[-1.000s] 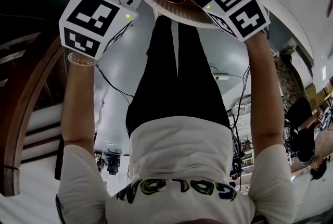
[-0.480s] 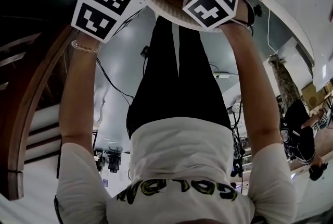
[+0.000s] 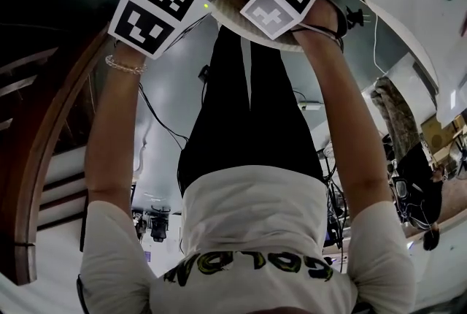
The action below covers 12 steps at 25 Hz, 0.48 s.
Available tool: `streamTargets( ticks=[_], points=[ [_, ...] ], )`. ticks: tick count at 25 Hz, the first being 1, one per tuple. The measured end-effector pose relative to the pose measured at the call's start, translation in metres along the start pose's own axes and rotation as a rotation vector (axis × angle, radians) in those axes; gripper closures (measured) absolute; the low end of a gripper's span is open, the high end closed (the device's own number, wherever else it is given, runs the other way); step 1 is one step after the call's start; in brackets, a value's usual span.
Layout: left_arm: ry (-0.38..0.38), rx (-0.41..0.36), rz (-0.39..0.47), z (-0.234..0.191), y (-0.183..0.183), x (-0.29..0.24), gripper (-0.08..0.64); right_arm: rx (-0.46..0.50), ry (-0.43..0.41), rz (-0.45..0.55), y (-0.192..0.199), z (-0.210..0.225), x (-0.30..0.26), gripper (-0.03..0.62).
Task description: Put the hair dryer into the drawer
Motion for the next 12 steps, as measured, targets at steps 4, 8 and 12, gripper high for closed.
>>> streamTargets(
  ticks=[4,8,12],
  points=[
    [0.005,0.005,0.004,0.005,-0.001,0.002,0.506,0.008,0.020,-0.039,0.002,-0.002,0.000,0.351],
    [-0.005,-0.002,0.011,0.005,-0.003,0.010,0.506,-0.007,0.019,-0.060,-0.003,-0.002,0.003,0.347],
    [-0.014,0.032,0.007,-0.018,0.005,-0.009,0.506,-0.026,-0.023,-0.055,-0.011,0.006,-0.028,0.329]
  ],
)
Point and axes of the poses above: the fingertips, and each gripper's own axes: x backward along the fingers, z to its right, y out of its underside, the point moved 5 cm from there along x, backward along the fingers, and after that the axes turned 10 degrees about x, right-handed, at the moved point
